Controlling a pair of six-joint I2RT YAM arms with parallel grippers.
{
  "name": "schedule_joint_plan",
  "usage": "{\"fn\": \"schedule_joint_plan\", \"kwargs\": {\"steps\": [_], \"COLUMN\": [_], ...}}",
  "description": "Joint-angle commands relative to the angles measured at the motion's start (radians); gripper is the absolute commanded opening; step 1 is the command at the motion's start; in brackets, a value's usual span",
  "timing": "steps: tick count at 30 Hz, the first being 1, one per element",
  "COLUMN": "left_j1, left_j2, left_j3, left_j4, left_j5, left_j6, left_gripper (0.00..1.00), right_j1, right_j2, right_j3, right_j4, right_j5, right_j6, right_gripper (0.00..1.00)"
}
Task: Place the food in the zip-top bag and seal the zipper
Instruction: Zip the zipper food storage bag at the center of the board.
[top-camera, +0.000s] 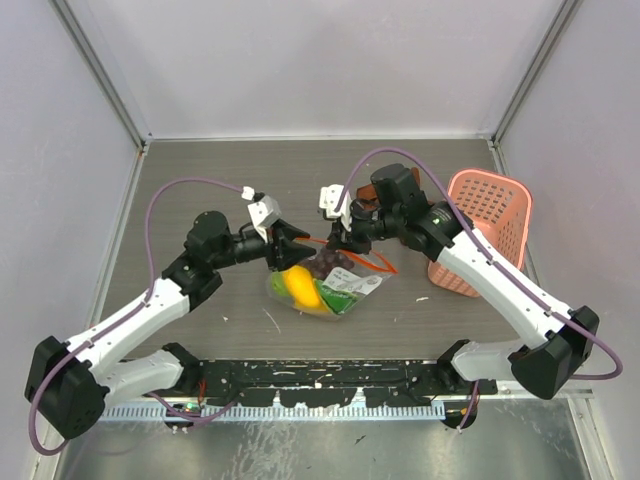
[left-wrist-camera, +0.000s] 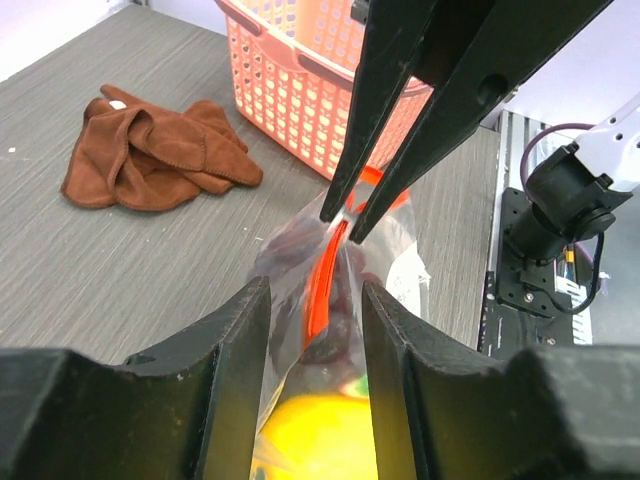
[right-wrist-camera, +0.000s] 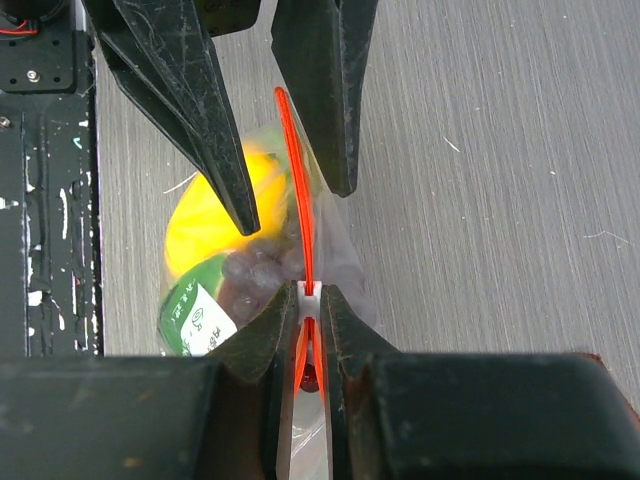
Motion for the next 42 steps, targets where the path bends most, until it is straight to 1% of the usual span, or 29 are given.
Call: {"fn": "schedule_joint_plan", "kwargs": {"steps": [1, 5, 7, 8, 10, 11, 12, 13, 17, 22, 27, 29, 33, 37, 42], "left_j1": [0.005, 0.005, 0.005, 0.005, 0.005, 0.004, 0.004, 0.005, 0.005, 0.004, 0.005, 0.005, 0.007, 0.009, 0.018], "left_j2": [0.02, 0.046, 0.06, 0.068, 0.078, 0.078, 0.074, 0.064, 0.005, -0.039, -0.057, -0.064, -0.05, -0.052, -0.079], "left_j3": [0.07, 0.09, 0.099, 0.104, 0.115, 0.118, 0.119, 0.115, 0.08, 0.051, 0.056, 0.059, 0.084, 0.096, 0.092], "left_j4": [0.06, 0.06, 0.058, 0.059, 0.056, 0.055, 0.053, 0.056, 0.06, 0.027, -0.029, -0.056, -0.134, -0.183, -0.228], "left_j5": [0.06, 0.08, 0.099, 0.106, 0.115, 0.114, 0.108, 0.101, 0.017, -0.153, -0.323, -0.411, -0.566, -0.672, -0.793], "left_j6": [0.003, 0.012, 0.011, 0.008, 0.002, -0.002, -0.003, -0.002, -0.003, -0.005, -0.029, -0.036, -0.056, -0.088, -0.111], "left_gripper": [0.43, 0.41, 0.37, 0.34, 0.21, 0.11, 0.03, 0.0, 0.0, 0.0, 0.0, 0.0, 0.0, 0.0, 0.0], "right_j1": [0.004, 0.006, 0.008, 0.009, 0.009, 0.01, 0.009, 0.008, 0.008, -0.005, -0.012, -0.013, -0.02, -0.028, -0.033], "right_j2": [-0.001, 0.005, 0.011, 0.014, 0.018, 0.02, 0.022, 0.022, 0.005, -0.033, -0.057, -0.071, -0.129, -0.171, -0.183], "right_j3": [0.054, 0.061, 0.069, 0.072, 0.075, 0.076, 0.075, 0.073, 0.055, 0.027, 0.01, -0.001, -0.05, -0.082, -0.092], "right_j4": [0.05, 0.045, 0.045, 0.044, 0.044, 0.042, 0.038, 0.032, -0.002, -0.042, -0.103, -0.131, -0.139, -0.14, -0.158], "right_j5": [-0.044, -0.047, -0.047, -0.049, -0.048, -0.046, -0.041, -0.033, 0.034, 0.086, 0.194, 0.229, 0.285, 0.319, 0.366], "right_j6": [-0.013, -0.015, -0.016, -0.016, -0.017, -0.018, -0.019, -0.022, -0.024, -0.015, 0.011, 0.027, 0.056, 0.078, 0.097], "right_gripper": [0.0, 0.01, 0.0, 0.0, 0.0, 0.0, 0.0, 0.01, 0.01, 0.01, 0.01, 0.01, 0.01, 0.01, 0.01]}}
